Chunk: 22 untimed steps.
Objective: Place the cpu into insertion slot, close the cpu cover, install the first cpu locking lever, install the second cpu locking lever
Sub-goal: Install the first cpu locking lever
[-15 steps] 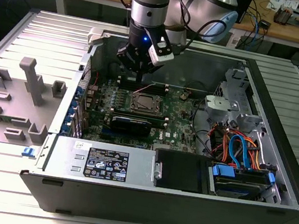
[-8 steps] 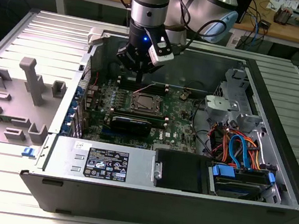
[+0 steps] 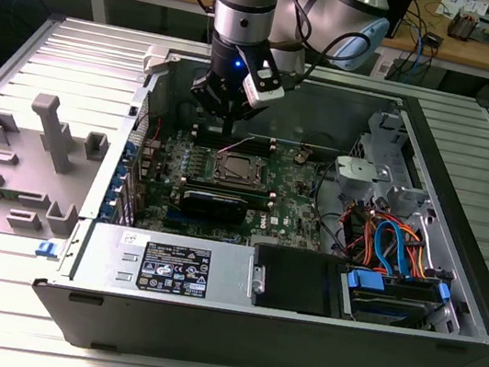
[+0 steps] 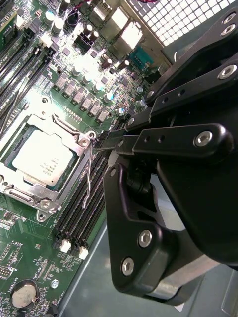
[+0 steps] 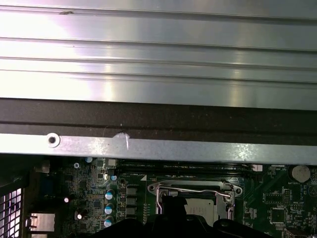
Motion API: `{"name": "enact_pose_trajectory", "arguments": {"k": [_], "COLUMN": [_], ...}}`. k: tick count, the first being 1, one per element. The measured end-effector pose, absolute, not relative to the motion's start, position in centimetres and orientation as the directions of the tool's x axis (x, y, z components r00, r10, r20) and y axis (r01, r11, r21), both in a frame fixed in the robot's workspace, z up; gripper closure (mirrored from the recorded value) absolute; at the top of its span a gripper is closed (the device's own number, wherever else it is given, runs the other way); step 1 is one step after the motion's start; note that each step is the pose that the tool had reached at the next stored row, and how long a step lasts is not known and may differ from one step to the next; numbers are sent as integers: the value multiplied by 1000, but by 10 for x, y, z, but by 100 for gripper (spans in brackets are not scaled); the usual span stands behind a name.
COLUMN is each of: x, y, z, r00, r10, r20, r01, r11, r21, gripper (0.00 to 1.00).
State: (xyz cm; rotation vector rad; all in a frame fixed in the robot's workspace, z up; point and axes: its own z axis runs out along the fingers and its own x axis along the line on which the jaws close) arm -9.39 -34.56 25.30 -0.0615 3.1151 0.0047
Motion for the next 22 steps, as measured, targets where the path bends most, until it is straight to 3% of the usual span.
{"name": "enact_pose_trajectory", "arguments": {"k": [10,22], "x": [-91,-82], "y": [-348,-339], "z": [247,234], "r00": [-999,-999], "r10": [-31,-31], "r20": [-30,-31], "r01": [-32,-32], "r11": [999,999], "r21": [30,29], "gripper": [89,89]}}
